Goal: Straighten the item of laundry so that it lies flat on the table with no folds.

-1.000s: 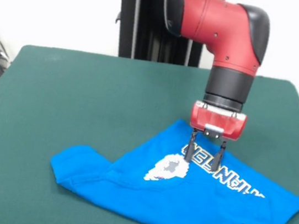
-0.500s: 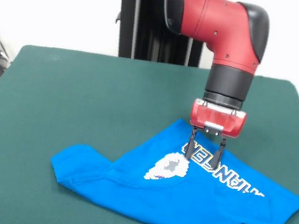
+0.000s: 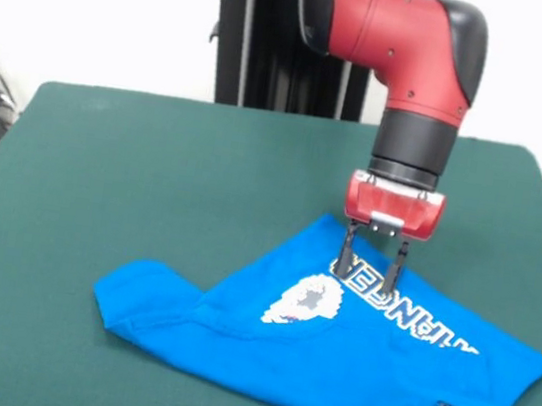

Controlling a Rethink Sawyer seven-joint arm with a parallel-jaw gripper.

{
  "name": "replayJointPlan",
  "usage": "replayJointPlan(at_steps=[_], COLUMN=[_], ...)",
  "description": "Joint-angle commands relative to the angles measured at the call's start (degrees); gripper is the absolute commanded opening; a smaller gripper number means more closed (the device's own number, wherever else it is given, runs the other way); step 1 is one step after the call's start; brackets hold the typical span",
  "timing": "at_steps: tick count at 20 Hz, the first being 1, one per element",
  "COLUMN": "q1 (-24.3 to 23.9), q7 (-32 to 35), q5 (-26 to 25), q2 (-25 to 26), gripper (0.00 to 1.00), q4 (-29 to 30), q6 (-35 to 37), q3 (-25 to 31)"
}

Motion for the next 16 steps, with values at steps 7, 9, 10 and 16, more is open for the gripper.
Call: replayJointPlan(at_steps=[7,9,10,16], q1=[-0.2,-0.2,-0.3,-0.4], q7=[10.2,10.4,10.5,11.0], q5=[-0.3,-0.2,-0.3,-0.6], q2=[2.7,3.5,3.9,4.6], gripper=[1.00,1.00,1.00,1.00], q4=[5.6,5.2,5.1,5.2], q6=[5.5,4.6,4.0,2.6], q3=[7.0,6.9,7.0,7.1])
